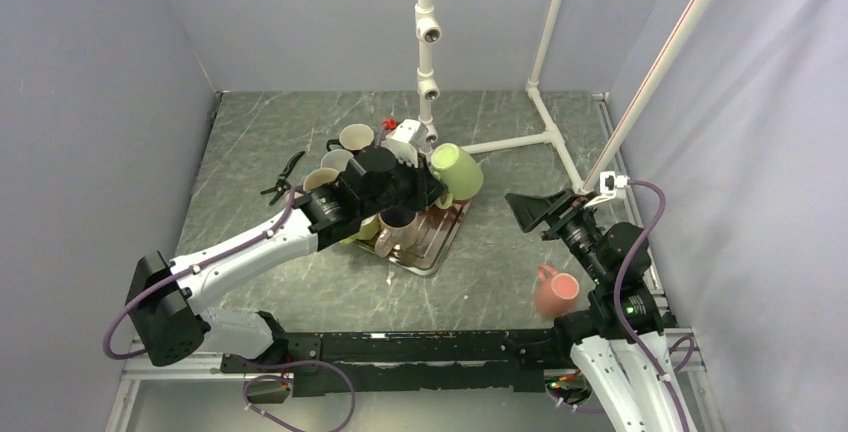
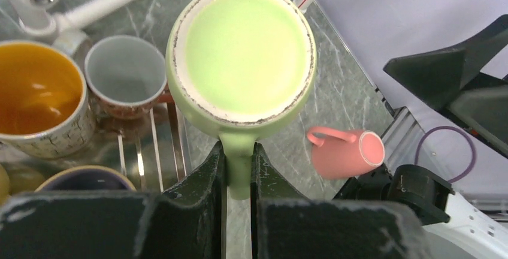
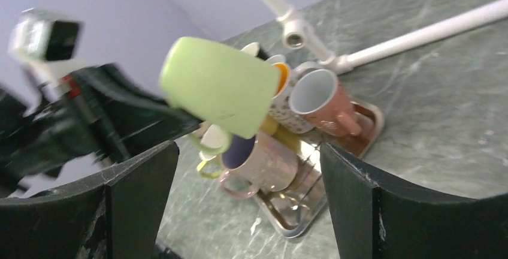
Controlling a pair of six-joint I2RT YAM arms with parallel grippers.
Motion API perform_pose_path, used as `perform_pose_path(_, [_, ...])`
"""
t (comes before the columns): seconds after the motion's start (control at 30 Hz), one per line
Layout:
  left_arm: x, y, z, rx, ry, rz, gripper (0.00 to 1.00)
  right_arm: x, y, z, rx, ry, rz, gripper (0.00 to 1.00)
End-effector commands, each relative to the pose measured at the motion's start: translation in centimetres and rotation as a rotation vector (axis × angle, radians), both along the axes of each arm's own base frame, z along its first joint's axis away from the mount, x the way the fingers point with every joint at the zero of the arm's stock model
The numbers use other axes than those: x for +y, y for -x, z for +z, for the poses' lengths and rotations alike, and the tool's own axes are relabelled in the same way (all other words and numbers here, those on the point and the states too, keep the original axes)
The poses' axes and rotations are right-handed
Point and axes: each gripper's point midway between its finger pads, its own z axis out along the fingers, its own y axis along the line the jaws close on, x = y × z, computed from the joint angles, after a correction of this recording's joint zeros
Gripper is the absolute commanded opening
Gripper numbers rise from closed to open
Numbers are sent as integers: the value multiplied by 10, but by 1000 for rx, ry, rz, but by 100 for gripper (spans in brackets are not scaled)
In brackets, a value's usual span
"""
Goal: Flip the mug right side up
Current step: Turn over the cup at the center of the board.
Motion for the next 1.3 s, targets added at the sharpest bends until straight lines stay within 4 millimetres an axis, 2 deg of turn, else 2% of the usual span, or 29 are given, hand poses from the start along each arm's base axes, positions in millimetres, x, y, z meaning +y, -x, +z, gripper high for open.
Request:
perform_pose_path(0.0, [-8, 11, 76, -62, 287, -132, 3, 32, 18, 23, -134, -92, 217, 93])
perform_pose_path(0.1, [-8, 19, 91, -68, 353, -186, 3, 49, 31, 31, -200, -204, 344, 94])
perform_pose_path(0.23, [-10, 38, 116, -31, 497, -287, 3, 62, 48, 32, -239, -304, 482, 95])
perform_pose_path(0.33, [-15, 52, 132, -4, 583, -367, 3, 63, 66, 52, -322, -362, 544, 95])
perform_pose_path(0.47, [-16, 59, 144, -10, 669, -422, 3, 57, 73, 69, -361, -426, 536, 94])
perform_pose_path(0.57, [-20, 61, 151, -15, 713, -453, 3, 57, 74, 74, -360, -472, 551, 94])
perform_pose_path(0.73, [-37, 63, 155, 23, 771, -548, 3, 57, 70, 80, -353, -503, 546, 87])
perform_pose_path(0.97, [-47, 62, 153, 26, 806, -575, 3, 57, 59, 83, -303, -536, 525, 69])
perform_pose_path(1.27, [-53, 63, 147, -3, 785, -573, 3, 57, 49, 85, -272, -597, 517, 53])
